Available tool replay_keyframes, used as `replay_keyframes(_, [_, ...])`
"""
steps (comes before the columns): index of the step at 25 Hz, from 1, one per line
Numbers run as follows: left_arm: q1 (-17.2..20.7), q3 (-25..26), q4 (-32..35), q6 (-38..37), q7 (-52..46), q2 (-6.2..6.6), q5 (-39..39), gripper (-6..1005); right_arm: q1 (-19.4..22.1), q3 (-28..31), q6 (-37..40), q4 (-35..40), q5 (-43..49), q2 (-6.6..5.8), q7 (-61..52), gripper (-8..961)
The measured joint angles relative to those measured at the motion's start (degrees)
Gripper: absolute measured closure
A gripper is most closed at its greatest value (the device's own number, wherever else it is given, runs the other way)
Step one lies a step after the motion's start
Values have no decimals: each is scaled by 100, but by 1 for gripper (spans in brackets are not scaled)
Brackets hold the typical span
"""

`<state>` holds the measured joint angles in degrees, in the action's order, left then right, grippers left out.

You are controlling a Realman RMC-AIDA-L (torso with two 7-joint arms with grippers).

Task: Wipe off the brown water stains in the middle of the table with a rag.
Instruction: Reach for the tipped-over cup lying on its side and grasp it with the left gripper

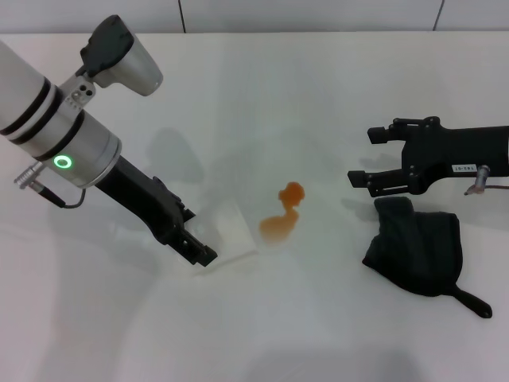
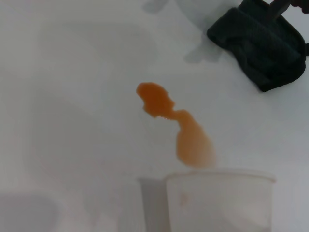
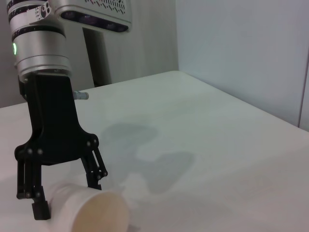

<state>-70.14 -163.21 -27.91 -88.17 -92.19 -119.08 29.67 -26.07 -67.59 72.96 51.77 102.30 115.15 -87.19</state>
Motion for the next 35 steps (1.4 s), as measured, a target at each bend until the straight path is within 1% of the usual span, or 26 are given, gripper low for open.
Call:
replay_keyframes(14, [-51,0,310,281,-15,-3,108,138,30,0,-11,-10,0,-2,0,96])
replay_keyframes(35, [-57,10,472,673,-105,-1,120,218,-2,0,-16,-62,0,-1,0,95])
